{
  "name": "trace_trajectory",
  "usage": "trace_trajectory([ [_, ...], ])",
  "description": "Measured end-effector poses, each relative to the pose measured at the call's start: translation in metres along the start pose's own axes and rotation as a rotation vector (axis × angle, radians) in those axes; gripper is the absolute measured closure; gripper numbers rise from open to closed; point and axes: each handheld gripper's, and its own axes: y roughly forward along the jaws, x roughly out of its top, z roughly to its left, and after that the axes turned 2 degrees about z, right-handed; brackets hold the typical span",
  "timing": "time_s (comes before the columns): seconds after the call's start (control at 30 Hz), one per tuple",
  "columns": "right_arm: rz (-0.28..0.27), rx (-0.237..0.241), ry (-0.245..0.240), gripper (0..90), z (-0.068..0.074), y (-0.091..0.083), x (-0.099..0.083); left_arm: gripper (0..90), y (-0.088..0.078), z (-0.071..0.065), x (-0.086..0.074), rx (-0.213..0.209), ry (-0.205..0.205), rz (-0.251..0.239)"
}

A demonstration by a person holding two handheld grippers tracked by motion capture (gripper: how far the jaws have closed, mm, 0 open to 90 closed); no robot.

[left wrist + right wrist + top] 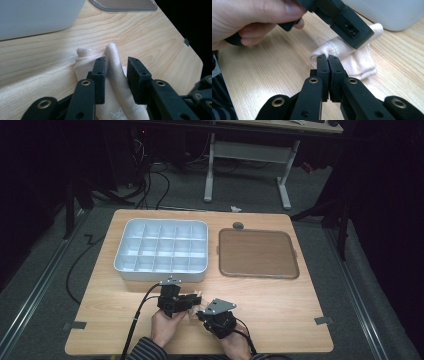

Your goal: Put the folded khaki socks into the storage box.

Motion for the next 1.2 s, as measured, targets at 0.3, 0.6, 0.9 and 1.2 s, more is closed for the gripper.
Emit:
trace_trajectory([
  [0.3, -0.007, 0.024, 0.054, 89.0, -0.01, -0.002, -0.01, 63.7, -0.006, 0.003, 0.0, -0.029, 0.017, -0.029],
  [0.6, -0.002, 0.04, 0.062, 88.9, -0.014, -0.002, -0.012, 62.0, -0.01, 0.01, 0.003, -0.019, 0.01, -0.057],
  [0.9, 0.022, 0.043, 0.056, 88.8, -0.017, 0.001, -0.014, 60.1, 0.003, 0.016, 0.001, 0.05, 0.018, 0.002],
  [1.2, 0.044, 0.044, 0.066, 88.9, -0.022, 0.003, -0.017, 57.2, -0.001, 0.011, 0.003, 0.009, 0.025, -0.042],
])
